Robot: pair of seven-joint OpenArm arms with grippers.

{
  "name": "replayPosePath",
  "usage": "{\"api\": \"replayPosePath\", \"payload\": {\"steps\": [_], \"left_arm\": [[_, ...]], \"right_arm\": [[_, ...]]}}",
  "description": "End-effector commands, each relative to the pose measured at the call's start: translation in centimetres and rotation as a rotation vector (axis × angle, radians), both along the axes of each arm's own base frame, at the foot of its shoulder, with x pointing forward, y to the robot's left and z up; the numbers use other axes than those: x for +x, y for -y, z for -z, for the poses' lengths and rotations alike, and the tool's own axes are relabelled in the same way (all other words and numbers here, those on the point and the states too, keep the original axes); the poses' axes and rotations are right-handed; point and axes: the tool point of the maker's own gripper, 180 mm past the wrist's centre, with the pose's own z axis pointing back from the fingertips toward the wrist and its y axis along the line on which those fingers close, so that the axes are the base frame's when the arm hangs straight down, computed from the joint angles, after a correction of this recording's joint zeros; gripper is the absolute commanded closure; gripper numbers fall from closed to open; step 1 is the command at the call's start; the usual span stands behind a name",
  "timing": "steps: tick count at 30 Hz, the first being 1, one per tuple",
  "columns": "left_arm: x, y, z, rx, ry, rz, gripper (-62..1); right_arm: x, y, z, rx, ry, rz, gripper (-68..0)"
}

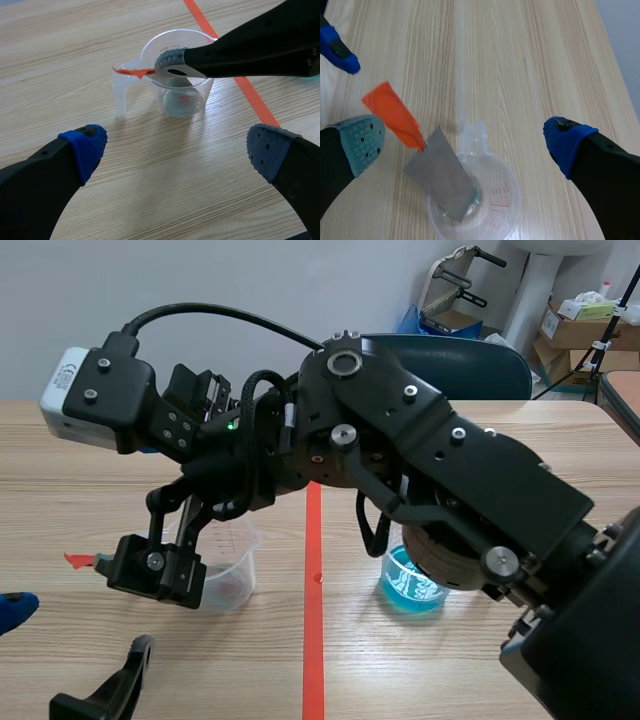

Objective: Do the redox reaction experiment

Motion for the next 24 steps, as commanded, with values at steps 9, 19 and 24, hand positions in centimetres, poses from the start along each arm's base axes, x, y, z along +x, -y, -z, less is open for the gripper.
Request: {"api": "replayPosePath", "payload": {"steps": [9,19,24], "left_arm": [[0.3,0.2,-0.8,-0.011,0.031,-0.002,-59.6],[0.5,0.3,-0.9,-0.014,0.039,-0.002,-59.6],[0.9,0.5,-2.0,-0.032,0.098,0.001,-59.6]], "right_arm": [[1.6,1.4,-3.0,0.123,-0.086,0.058,-67.9],[2.8,6.5,-5.9,0.221,-0.101,0.133,-67.9],[3.8,10.0,-6.9,0.283,-0.100,0.245,-67.9]]}}
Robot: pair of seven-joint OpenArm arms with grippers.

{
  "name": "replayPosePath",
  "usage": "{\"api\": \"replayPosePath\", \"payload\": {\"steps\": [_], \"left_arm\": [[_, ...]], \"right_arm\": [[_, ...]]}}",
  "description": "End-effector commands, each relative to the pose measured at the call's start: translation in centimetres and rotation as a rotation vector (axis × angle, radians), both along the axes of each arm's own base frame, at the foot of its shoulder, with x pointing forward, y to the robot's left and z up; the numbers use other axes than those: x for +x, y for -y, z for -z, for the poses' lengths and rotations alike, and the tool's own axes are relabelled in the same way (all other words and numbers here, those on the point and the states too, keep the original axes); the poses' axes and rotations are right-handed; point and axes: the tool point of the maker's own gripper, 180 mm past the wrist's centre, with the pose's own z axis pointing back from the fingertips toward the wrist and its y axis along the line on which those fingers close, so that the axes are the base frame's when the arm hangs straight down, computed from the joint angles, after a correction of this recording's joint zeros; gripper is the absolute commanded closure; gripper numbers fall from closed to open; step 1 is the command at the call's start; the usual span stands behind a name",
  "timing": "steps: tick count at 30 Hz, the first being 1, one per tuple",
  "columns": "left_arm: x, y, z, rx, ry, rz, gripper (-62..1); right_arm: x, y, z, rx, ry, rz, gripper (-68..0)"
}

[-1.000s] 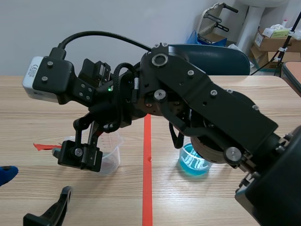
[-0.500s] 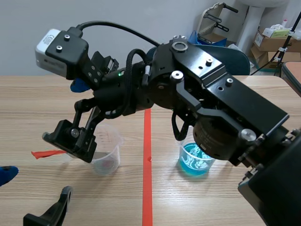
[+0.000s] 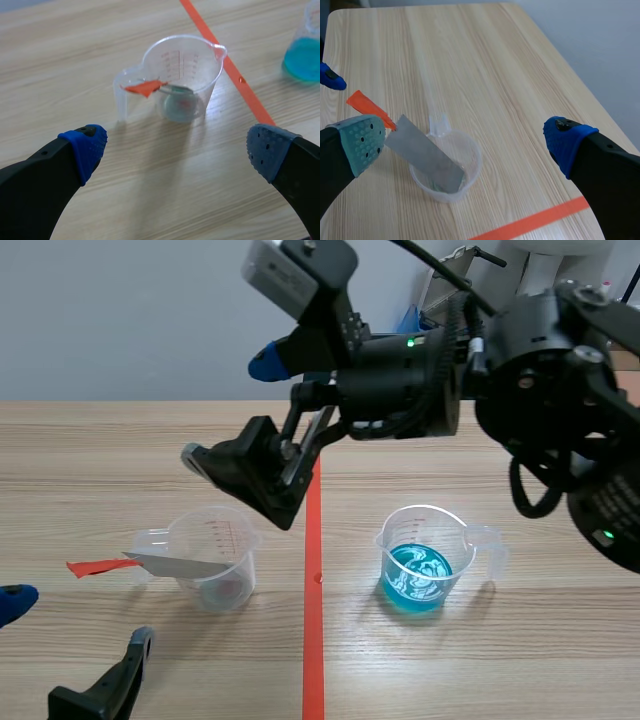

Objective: Do the redox reaction experiment

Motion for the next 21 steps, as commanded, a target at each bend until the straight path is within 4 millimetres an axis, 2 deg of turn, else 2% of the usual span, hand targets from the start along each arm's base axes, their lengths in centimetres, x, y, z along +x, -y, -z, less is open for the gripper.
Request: {"api": "replayPosePath", "payload": {"steps": [1,6,14,21], "left_arm": [[0.6,0.4,-1.5,-0.022,0.063,0.000,-59.6],[1.2,1.0,-2.9,-0.057,0.112,0.000,-59.6],[3.7,2.4,-7.3,-0.153,0.251,-0.013,-59.6],[4.6,3.1,-10.0,-0.186,0.328,0.002,-59.6]], "right_arm": [[0.3,0.8,-1.5,0.049,0.027,0.029,-67.9],[0.3,4.0,-2.2,0.055,0.053,0.126,-67.9],[-1.2,8.1,-3.5,0.045,0.087,0.250,-67.9],[-2.1,12.1,-4.9,0.034,0.122,0.394,-67.9]]}}
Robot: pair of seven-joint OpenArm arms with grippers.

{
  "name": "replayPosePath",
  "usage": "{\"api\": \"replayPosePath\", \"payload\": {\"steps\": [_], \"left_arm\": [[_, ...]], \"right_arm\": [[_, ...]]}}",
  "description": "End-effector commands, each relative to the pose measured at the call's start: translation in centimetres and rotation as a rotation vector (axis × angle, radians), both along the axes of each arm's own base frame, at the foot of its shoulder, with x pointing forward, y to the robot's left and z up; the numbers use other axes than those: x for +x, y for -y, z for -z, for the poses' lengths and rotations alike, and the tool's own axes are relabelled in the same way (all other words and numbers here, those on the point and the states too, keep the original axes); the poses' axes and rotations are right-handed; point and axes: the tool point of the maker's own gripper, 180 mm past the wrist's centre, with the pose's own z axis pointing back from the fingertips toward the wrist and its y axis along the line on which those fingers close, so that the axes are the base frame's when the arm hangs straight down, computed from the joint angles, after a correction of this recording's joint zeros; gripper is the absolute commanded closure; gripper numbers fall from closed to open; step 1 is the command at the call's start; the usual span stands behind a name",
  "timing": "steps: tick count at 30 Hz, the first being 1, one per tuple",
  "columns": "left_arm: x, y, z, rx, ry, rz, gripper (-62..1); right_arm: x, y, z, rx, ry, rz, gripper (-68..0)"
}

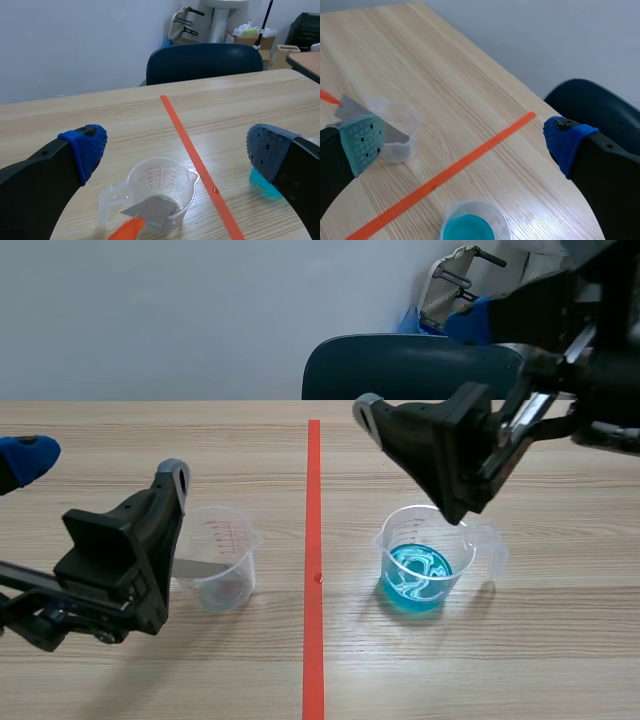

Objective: Do the redox reaction experiment

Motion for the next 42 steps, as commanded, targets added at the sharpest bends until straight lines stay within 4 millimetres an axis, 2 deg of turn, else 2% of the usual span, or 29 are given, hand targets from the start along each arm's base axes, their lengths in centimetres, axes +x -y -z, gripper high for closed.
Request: {"api": "replayPosePath", "payload": {"steps": [1,5,9,13,17,22,27,35,42], "left_arm": [[0.2,0.0,-1.5,-0.002,0.053,-0.002,-59.6],[0.7,-0.4,-2.2,0.003,0.080,-0.015,-59.5],[1.4,-1.0,-2.8,0.018,0.093,-0.035,-59.5],[1.9,-1.3,-3.3,0.024,0.085,-0.045,-59.5],[1.9,-0.3,-3.4,0.004,0.061,0.015,-59.5],[2.1,-0.3,-3.8,0.002,0.076,0.021,-59.5],[2.1,-0.1,-3.5,-0.028,0.050,0.034,-59.5],[2.0,0.0,-3.5,-0.038,0.043,0.038,-59.5],[2.0,0.0,-3.4,-0.044,0.040,0.033,-59.5]], "right_arm": [[-0.2,0.4,-1.1,0.013,0.031,0.010,-67.9],[-0.7,2.2,-1.6,0.008,0.047,0.066,-67.9],[-1.4,3.0,-2.1,0.035,0.045,0.089,-67.9],[-2.1,3.1,-1.3,0.034,0.010,0.093,-67.9],[-2.8,3.1,-0.1,0.038,-0.039,0.097,-67.9],[-3.8,3.0,1.0,0.047,-0.087,0.095,-67.9],[-4.6,3.0,2.0,0.048,-0.133,0.096,-67.9],[-4.4,3.0,1.0,0.086,-0.083,0.097,-67.5],[-4.4,3.0,0.8,0.090,-0.077,0.096,-67.9]]}}
